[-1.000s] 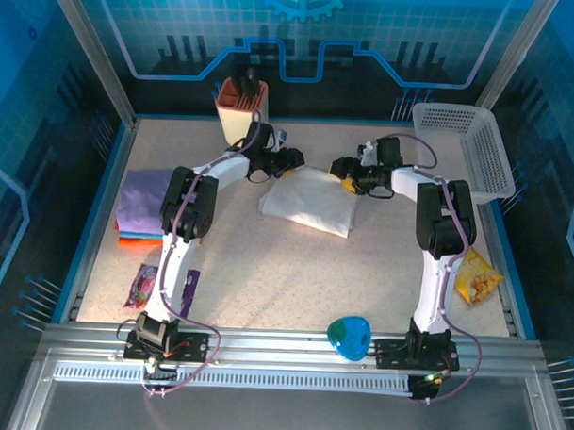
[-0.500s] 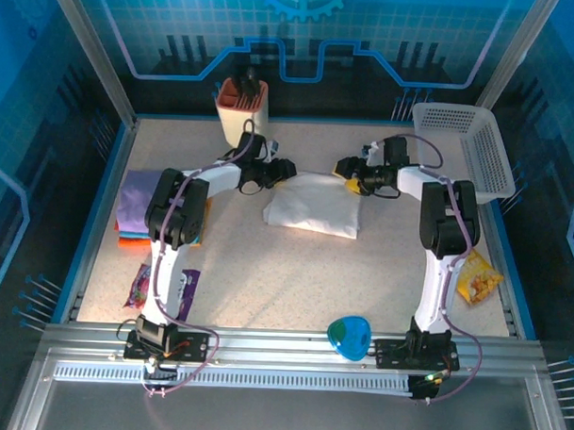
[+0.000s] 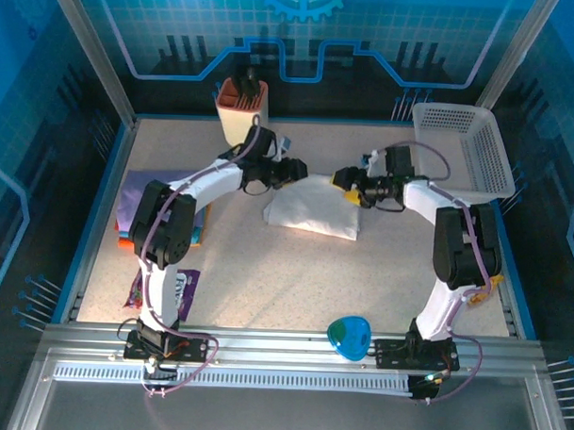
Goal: Fold and stack the t-shirts
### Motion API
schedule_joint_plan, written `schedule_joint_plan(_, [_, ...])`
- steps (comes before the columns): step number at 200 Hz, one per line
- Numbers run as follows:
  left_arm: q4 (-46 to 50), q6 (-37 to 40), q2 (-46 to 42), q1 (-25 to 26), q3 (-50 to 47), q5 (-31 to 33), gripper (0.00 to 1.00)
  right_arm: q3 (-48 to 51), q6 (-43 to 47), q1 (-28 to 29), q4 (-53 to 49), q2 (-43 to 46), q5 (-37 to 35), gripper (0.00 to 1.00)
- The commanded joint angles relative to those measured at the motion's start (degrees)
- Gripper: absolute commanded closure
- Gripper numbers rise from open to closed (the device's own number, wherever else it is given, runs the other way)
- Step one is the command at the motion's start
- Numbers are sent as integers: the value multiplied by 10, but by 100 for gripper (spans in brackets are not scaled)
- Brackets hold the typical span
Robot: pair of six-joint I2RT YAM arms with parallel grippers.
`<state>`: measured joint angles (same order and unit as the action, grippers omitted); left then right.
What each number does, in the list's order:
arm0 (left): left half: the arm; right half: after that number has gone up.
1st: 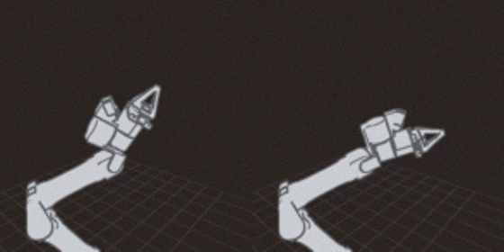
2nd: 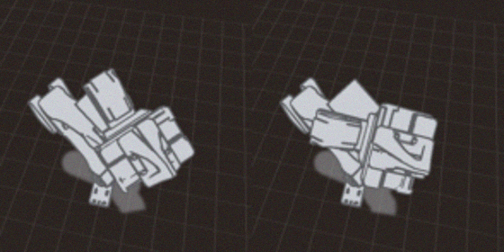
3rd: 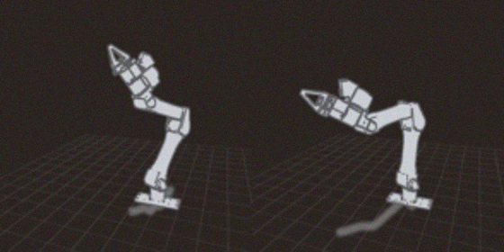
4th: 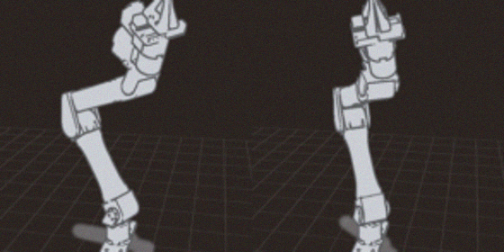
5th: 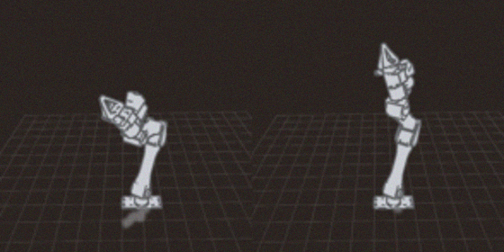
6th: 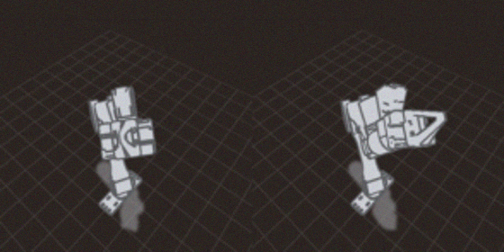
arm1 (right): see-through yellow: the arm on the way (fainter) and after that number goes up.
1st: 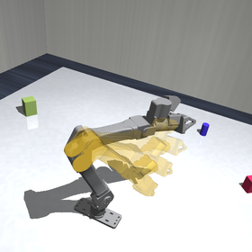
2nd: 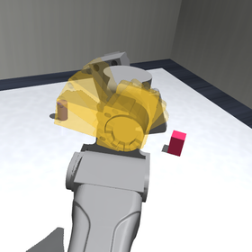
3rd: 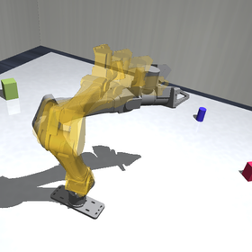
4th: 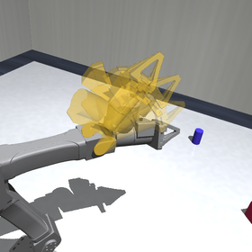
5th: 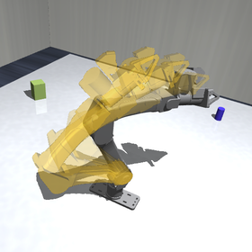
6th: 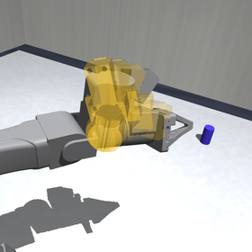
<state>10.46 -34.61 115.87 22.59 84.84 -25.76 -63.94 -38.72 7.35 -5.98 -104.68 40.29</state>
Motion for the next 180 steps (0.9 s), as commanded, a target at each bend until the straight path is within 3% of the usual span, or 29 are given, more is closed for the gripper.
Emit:
schedule_joint_plan(1, [-2,-23,4,10,-61,-5,50,58,-65,19,82,-1,33,18])
schedule_joint_plan(82, [-87,-73,-22,48,-226,24,51,127,24,6,23,-7,6,18])
schedule_joint_plan(128, [-119,-123,-69,109,-283,36,52,121,108,-18,-80,16,-16,18])
schedule_joint_plan(154, [-54,-105,-105,114,-259,33,49,110,132,-21,-115,39,-26,18])
schedule_joint_plan(180, [88,-21,-149,87,-197,61,41,89,135,-26,-131,51,-11,18])
